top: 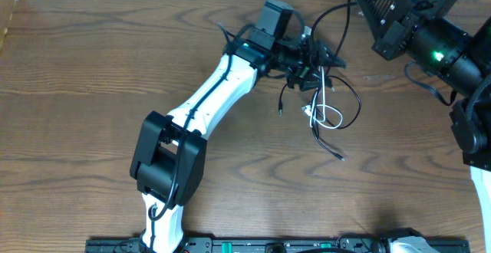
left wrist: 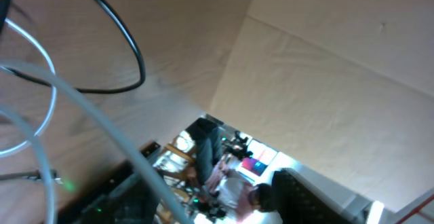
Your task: Untangle cables
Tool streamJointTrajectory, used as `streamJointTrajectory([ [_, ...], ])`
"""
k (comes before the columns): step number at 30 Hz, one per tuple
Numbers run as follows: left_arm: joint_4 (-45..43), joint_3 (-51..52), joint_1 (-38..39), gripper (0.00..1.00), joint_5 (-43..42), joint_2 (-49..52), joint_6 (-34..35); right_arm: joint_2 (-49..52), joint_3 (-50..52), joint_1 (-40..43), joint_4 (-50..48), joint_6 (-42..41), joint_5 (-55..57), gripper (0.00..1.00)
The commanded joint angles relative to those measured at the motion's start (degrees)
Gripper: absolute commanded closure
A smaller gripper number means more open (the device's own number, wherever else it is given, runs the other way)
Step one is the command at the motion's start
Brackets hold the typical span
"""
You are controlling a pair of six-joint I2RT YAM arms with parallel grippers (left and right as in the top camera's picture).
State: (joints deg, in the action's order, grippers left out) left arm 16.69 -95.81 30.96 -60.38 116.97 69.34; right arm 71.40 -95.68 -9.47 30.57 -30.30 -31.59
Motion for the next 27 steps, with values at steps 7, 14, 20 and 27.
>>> streamJointTrajectory([
  [7,3.7,0.0,-5.0,0.93,12.0,0.6,-11.8,-0.5,-0.9,3.3,2.6,1.9,3.2,0.99],
  [14,21.3,0.0,-11.1,0.93,31.2,0.6,-26.1,-4.8,-0.9,17.1,3.5,1.4,4.0,0.99],
  [20,29.5,0.0,-13.6,0.93,39.6,0.2,-35.8,-6.2,-0.9,28.2,8.2,1.7,8.8,0.99],
  [27,30.9,0.0,-16.4,0.93,50.4,-5.6,-40.4,-4.8,-0.9,32.2,4.8,1.7,8.0,0.99],
])
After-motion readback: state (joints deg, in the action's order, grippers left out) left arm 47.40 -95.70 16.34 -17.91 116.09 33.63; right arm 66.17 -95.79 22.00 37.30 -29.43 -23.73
